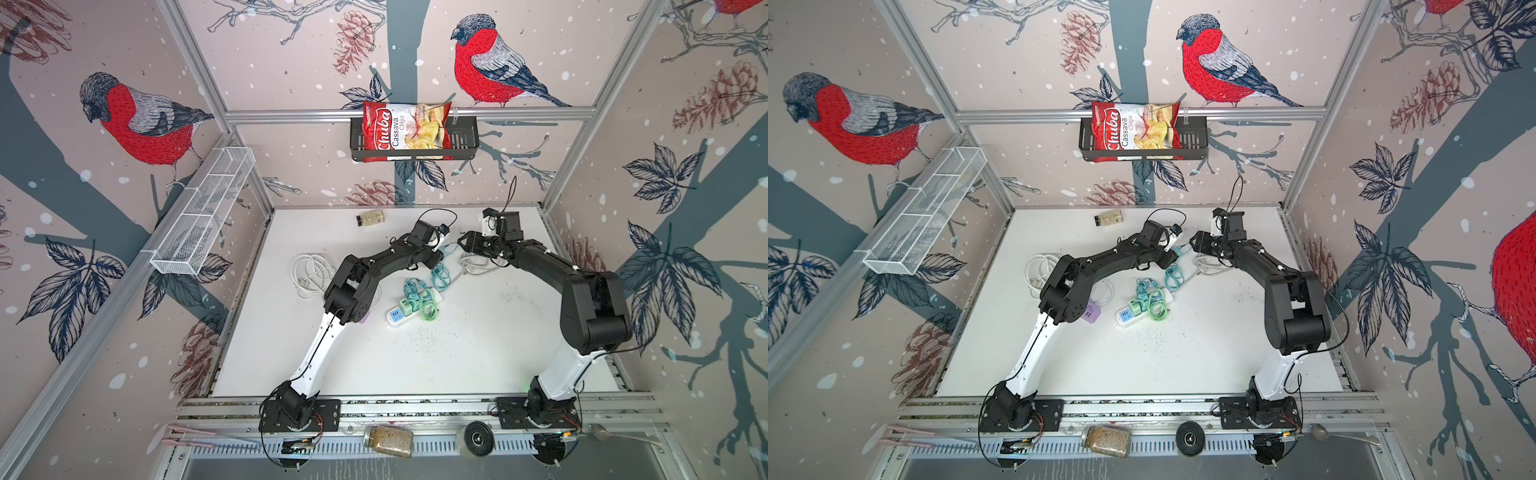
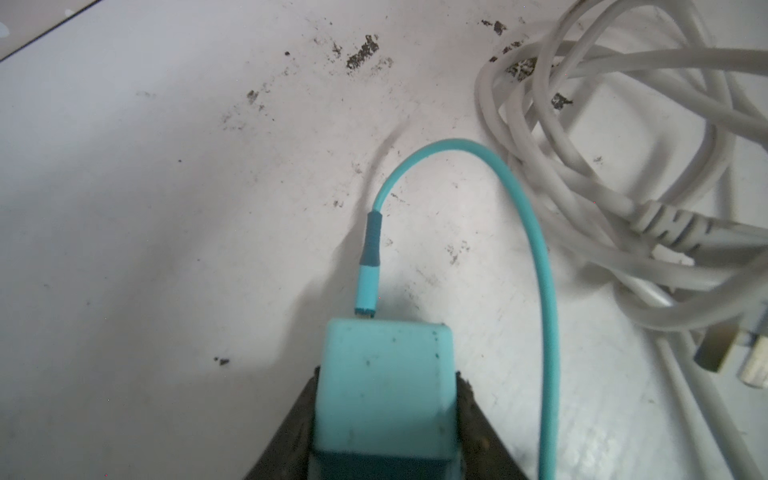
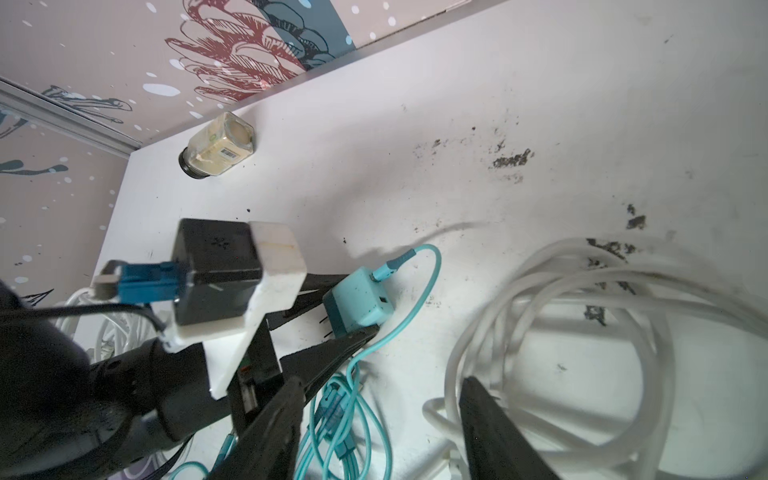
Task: Insert the plug
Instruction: 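Lift the teal charger with the left gripper while the right gripper approaches it, then close the right gripper on the teal charger held by the left gripper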
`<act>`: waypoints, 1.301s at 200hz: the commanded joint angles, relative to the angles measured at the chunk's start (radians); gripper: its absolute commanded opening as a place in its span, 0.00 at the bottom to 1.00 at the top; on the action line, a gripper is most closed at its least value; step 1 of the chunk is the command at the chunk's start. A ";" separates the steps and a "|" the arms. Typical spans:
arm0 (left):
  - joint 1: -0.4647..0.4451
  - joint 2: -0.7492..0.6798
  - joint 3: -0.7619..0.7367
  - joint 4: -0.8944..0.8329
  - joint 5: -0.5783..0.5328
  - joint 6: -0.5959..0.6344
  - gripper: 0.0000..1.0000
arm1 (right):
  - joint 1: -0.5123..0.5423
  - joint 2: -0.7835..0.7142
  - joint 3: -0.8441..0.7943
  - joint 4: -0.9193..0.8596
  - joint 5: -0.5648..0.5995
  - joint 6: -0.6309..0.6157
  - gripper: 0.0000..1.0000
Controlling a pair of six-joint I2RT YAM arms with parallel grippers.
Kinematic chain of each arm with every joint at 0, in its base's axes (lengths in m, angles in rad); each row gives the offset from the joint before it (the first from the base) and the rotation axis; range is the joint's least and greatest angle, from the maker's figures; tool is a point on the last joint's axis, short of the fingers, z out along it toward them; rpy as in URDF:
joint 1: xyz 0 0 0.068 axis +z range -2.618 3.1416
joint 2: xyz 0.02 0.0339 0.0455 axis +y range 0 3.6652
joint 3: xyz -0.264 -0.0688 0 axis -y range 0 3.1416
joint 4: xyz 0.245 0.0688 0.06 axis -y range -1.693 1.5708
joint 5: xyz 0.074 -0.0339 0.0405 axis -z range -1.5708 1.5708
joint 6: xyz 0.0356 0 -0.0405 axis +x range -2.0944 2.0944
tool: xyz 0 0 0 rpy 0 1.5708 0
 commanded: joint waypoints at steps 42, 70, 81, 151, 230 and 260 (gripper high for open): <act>-0.004 -0.262 -0.252 0.284 0.027 -0.057 0.14 | -0.046 -0.143 -0.051 0.026 0.015 0.053 0.63; -0.005 -0.374 -0.384 0.449 0.102 -0.073 0.14 | -0.059 -0.204 -0.040 -0.013 -0.024 0.052 0.63; -0.006 -0.396 -0.408 0.474 0.135 -0.074 0.14 | -0.060 -0.224 -0.028 -0.043 -0.037 0.046 0.64; -0.009 -0.546 -0.724 0.917 0.321 -0.140 0.16 | -0.065 -0.346 0.013 -0.144 -0.136 0.051 0.65; -0.012 -0.553 -0.903 1.285 0.369 -0.153 0.16 | -0.045 -0.370 0.011 -0.205 -0.159 0.029 0.67; -0.014 -0.542 -0.928 1.365 0.380 -0.153 0.17 | -0.016 -0.361 0.029 -0.239 -0.149 0.009 0.67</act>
